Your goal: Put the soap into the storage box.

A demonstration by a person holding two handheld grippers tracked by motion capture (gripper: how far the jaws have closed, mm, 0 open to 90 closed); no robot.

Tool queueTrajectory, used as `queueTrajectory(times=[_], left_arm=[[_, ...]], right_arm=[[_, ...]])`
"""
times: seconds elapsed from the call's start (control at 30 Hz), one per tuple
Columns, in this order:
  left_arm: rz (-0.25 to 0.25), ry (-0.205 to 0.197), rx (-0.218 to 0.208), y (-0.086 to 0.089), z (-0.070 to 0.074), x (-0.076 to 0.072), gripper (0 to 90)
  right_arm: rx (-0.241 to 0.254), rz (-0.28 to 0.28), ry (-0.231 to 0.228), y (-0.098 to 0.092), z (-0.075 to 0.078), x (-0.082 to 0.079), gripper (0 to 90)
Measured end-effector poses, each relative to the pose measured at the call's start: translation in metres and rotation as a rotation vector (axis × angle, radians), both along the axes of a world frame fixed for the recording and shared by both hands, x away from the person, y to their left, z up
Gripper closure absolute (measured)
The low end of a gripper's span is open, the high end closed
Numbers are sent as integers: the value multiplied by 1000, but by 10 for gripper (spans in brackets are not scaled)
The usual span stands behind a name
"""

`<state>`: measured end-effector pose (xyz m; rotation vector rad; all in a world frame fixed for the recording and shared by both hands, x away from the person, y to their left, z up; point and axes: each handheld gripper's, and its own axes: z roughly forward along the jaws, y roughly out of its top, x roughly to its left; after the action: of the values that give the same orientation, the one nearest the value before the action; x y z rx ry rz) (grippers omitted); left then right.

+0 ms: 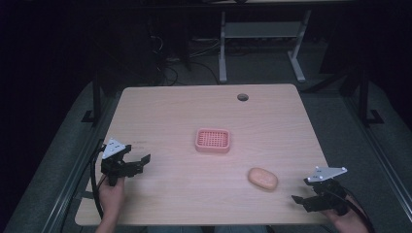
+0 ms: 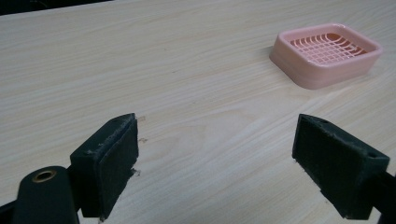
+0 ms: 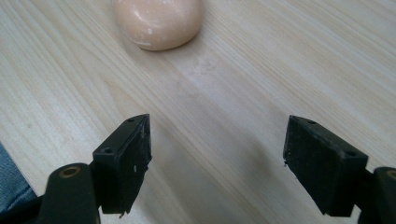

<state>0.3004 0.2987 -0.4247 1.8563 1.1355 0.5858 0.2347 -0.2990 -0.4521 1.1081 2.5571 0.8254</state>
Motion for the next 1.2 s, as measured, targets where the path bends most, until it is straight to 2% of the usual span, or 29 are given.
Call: queueTrajectory(times=[0.5, 0.67, 0.83, 1.2], left_arm=[[2, 0, 10, 1, 0, -1, 142], [11, -11, 5, 4, 1, -4, 142], [17, -3, 8, 5, 1, -6, 142], [14, -4, 11, 4, 1, -5, 142]], right_arm=[[-14, 27, -2, 10, 2, 4, 229], [-25, 45, -3, 15, 2, 6, 229], [-17, 51, -9, 17, 6, 8, 229], [-55, 94, -17, 32, 16, 18, 223]])
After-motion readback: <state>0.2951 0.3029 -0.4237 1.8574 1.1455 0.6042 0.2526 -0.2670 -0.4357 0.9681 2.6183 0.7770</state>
